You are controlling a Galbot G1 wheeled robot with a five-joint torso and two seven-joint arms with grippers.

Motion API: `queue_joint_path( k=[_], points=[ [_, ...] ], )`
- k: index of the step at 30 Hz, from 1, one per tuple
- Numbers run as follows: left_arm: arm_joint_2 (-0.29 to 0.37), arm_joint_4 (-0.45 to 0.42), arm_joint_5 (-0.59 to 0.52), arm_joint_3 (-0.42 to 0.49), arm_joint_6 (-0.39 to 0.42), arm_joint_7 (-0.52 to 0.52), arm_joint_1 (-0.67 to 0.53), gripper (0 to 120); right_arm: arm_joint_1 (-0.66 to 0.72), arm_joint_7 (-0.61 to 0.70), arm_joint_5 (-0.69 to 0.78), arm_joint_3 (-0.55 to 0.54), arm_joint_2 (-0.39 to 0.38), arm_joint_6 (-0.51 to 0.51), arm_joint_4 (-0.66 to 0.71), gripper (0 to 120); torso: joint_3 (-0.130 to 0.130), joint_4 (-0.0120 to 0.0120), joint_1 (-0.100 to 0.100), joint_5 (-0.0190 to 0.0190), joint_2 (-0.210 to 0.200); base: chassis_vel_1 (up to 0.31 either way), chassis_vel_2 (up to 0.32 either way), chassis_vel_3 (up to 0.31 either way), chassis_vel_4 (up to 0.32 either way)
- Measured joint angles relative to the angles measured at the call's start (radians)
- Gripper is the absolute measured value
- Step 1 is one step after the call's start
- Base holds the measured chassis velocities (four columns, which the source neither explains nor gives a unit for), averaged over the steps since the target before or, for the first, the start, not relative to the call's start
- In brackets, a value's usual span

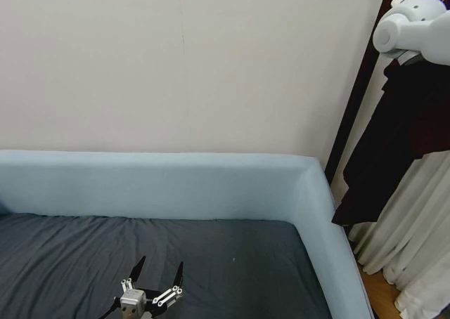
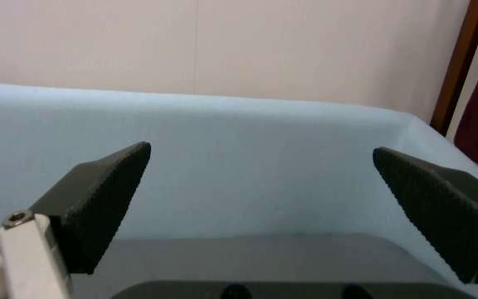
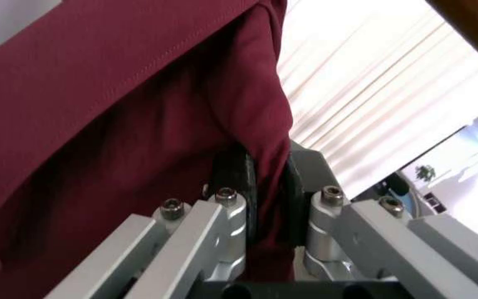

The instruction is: Pick up the clothes from the sofa and hang them on the clothes hanger.

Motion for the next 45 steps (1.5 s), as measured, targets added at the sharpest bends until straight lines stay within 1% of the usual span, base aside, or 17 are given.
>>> queue_joint_path(
  k=[3, 8, 21, 23, 25, 26, 29, 30, 31, 36, 37, 39, 41, 42, 45],
  points=[
    [0.0, 0.0, 0.0, 0.0, 0.0, 0.0, 0.0, 100, -0.008, 0.031, 0.073, 0.03, -0.013, 0.0, -0.021, 8, 0.0, -0.0001, 0.0, 0.0, 0.0, 0.0, 0.0, 0.0, 0.0],
    [0.0, 0.0, 0.0, 0.0, 0.0, 0.0, 0.0, 100, -0.022, 0.051, 0.116, 0.05, -0.028, 0.0, -0.05, 8, 0.0, 0.0002, 0.0, -0.0001, 0.0, 0.0, 0.0, 0.0, 0.0],
    [0.0, 0.0, 0.0, 0.0, 0.0, 0.0, 0.0, 100, -0.041, 0.067, 0.125, 0.082, -0.041, 0.001, -0.06, 8, 0.0, 0.0001, 0.0, 0.0, 0.0, 0.0, 0.0, 0.0, 0.0],
    [0.0, 0.0, 0.0, 0.0, 0.0, 0.0, 0.0, 100, -0.034, 0.052, 0.117, 0.082, -0.045, 0.001, -0.061, 21, 0.0, 0.0001, 0.0, 0.0001, 0.0, 0.0, 0.0, 0.0, 0.0],
    [0.0, 0.0, 0.0, 0.0, 0.0, 0.0, 0.0, 100, -0.03, 0.049, 0.109, 0.082, -0.047, 0.001, -0.062, 27, 0.0, 0.0001, 0.0, -0.0003, 0.0, 0.0, 0.0, 0.0, 0.0],
    [0.0, 0.0, 0.0, 0.0, 0.0, 0.0, 0.0, 100, -0.03, 0.049, 0.109, 0.082, -0.047, 0.001, -0.062, 27, 0.0, 0.0001, 0.0, -0.0003, 0.0, 0.0, 0.0, 0.0, 0.0],
    [0.0, 0.0, 0.0, 0.0, 0.0, 0.0, 0.0, 100, -0.019, 0.039, 0.102, 0.082, -0.049, 0.002, -0.052, 43, 0.0, 0.0001, 0.0, -0.0001, 0.0, 0.0, 0.0, 0.0, 0.0],
    [0.0, 0.0, 0.0, 0.0, 0.0, 0.0, 0.0, 100, -0.016, 0.038, 0.103, 0.082, -0.049, 0.002, -0.048, 46, 0.0, 0.0001, 0.0, 0.0, 0.0, 0.0, 0.0, 0.0, 0.0],
    [0.0, 0.0, 0.0, 0.0, 0.0, 0.0, 0.0, 100, -0.016, 0.038, 0.103, 0.082, -0.049, 0.002, -0.048, 46, 0.0, 0.0001, 0.0, 0.0, 0.0, 0.0, 0.0, 0.0, 0.0],
    [0.0, 0.0, 0.0, 0.0, 0.0, 0.0, 0.0, 100, 0.009, 0.039, 0.109, 0.069, -0.047, 0.002, -0.016, 69, 0.0, 0.0001, 0.0, 0.0, 0.0, 0.0, 0.0, 0.0, 0.0],
    [0.0, 0.0, 0.0, 0.0, 0.0, 0.0, 0.0, 100, 0.009, 0.039, 0.109, 0.069, -0.047, 0.002, -0.016, 69, 0.0, 0.0001, 0.0, 0.0, 0.0, 0.0, 0.0, 0.0, 0.0],
    [0.0, 0.0, 0.0, 0.0, 0.0, 0.0, 0.0, 100, 0.03, 0.04, 0.106, 0.072, -0.035, 0.003, 0.026, 77, 0.0, 0.0002, 0.0, 0.0, 0.0, 0.0, 0.0, 0.0, 0.0],
    [0.0, 0.0, 0.0, 0.0, 0.0, 0.0, 0.0, 100, 0.078, 0.016, 0.088, 0.075, 0.001, 0.026, 0.114, 87, 0.0, 0.0002, 0.0, 0.0, 0.0, 0.0, 0.0, 0.0, 0.0],
    [0.0, 0.0, 0.0, 0.0, 0.0, 0.0, 0.0, 100, 0.078, 0.016, 0.088, 0.075, 0.001, 0.026, 0.114, 87, 0.0, 0.0002, 0.0, 0.0, 0.0, 0.0, 0.0, 0.0, 0.0],
    [0.0, 0.0, 0.0, 0.0, 0.0, 0.0, 0.0, 100, 0.128, -0.01, 0.074, 0.087, 0.038, 0.047, 0.184, 97, 0.0, -0.0001, 0.0, 0.0003, 0.0, 0.0, 0.0, 0.0, 0.0]
  ],
)
